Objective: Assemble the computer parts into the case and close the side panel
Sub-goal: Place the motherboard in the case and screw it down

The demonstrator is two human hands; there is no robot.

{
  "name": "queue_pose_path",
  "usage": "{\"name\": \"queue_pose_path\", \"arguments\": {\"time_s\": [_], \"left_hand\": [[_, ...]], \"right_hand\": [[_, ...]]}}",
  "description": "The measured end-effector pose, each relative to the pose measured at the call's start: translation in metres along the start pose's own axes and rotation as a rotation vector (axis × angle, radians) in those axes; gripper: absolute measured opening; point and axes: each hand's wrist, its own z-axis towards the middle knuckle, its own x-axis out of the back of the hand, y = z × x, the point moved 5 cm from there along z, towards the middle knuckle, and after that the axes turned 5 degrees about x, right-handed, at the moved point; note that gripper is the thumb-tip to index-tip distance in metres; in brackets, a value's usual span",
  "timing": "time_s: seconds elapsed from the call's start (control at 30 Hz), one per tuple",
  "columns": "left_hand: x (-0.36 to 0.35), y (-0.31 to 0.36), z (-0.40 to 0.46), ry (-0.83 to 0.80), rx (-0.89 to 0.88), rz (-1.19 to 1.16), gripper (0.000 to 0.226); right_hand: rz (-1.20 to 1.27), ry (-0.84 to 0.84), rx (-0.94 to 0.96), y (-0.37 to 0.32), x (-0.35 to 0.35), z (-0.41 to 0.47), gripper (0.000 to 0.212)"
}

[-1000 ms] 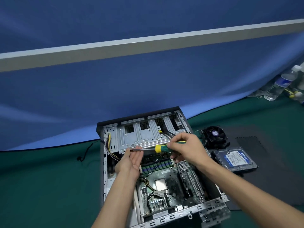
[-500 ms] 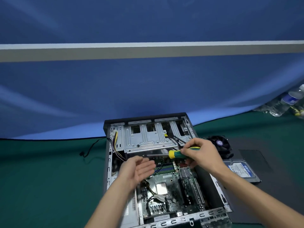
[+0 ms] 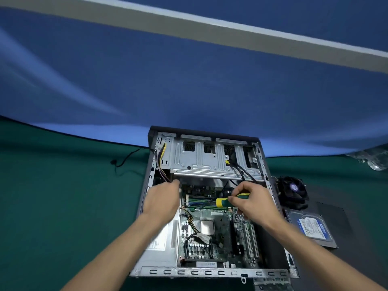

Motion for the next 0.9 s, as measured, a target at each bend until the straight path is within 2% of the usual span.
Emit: {"name": "queue_pose_path", "arguments": {"time_s": [0.23, 0.43, 0.77, 0.9], "left_hand": [[-0.001, -0.001, -0.002, 0.071, 0.040, 0.031, 0.025], [-0.003, -0.002, 0.000, 0.039, 0.088, 0.074, 0.030], [-0.007, -0.002, 0.003, 0.014, 0.103, 0.081, 0.032], [-0.007, -0.002, 0.003, 0.027, 0.090, 0.078, 0.033]], "right_hand": [[-0.032, -0.081, -0.002, 0.005, -0.022, 0.006, 0.015], [-0.058, -0.092, 0.000, 0.004, -0.033, 0.011, 0.016], [-0.223, -0.081, 0.108, -0.008, -0.041, 0.011, 0.023], [-0.301, -0.102, 0.146, -0.018, -0.045, 0.008, 0.018]]}}
